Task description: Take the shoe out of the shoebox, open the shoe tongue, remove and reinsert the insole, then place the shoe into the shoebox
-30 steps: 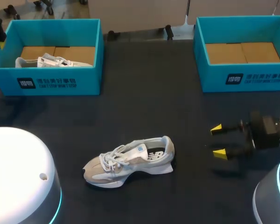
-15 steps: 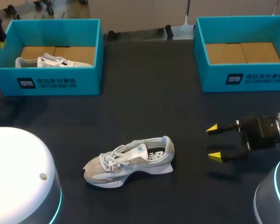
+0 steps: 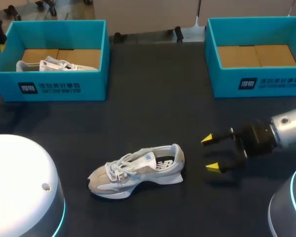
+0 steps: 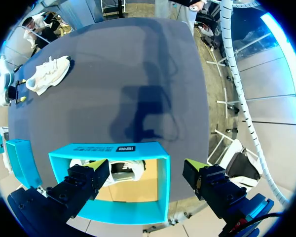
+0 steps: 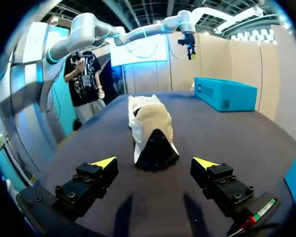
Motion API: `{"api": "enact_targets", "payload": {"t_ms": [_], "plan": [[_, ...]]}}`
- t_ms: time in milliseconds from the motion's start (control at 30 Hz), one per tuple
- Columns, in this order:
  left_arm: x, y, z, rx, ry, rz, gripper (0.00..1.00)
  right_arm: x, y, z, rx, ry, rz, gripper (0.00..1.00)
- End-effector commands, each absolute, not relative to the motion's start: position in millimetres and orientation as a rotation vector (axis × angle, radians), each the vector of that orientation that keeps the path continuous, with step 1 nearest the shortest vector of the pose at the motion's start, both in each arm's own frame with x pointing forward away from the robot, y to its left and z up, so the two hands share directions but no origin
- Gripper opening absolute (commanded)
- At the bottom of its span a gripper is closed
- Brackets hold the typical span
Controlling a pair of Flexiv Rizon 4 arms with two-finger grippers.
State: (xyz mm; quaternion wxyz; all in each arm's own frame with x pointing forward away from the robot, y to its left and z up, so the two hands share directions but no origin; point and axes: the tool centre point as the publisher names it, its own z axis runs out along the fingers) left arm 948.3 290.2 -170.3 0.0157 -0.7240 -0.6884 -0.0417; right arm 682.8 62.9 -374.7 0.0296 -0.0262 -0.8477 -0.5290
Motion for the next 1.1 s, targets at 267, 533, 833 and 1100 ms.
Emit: {"api": "enact_targets", "payload": {"t_ms": [267,533,833,1100], "plan": [[946.8,290.2,-170.2,-2.252,-2.141,-0.136,1.00,692.3,68.9,-376.4,-0.064,-2.601,-1.609,1.00],[946.8,290.2,-170.2,-2.252,-2.141,-0.136,1.00,697.0,109.9,-388.8,0.112,-2.634,-1.600,1.00],[946.8,290.2,-170.2,-2.252,-2.141,-0.136,1.00,700.9,130.9,-387.2,0.223,-2.602,-1.599,1.00],[946.8,290.2,-170.2,-2.252,-2.141,-0.136,1.00,694.3,139.1,-389.8,0.254,-2.589,-1.581,1.00]]}}
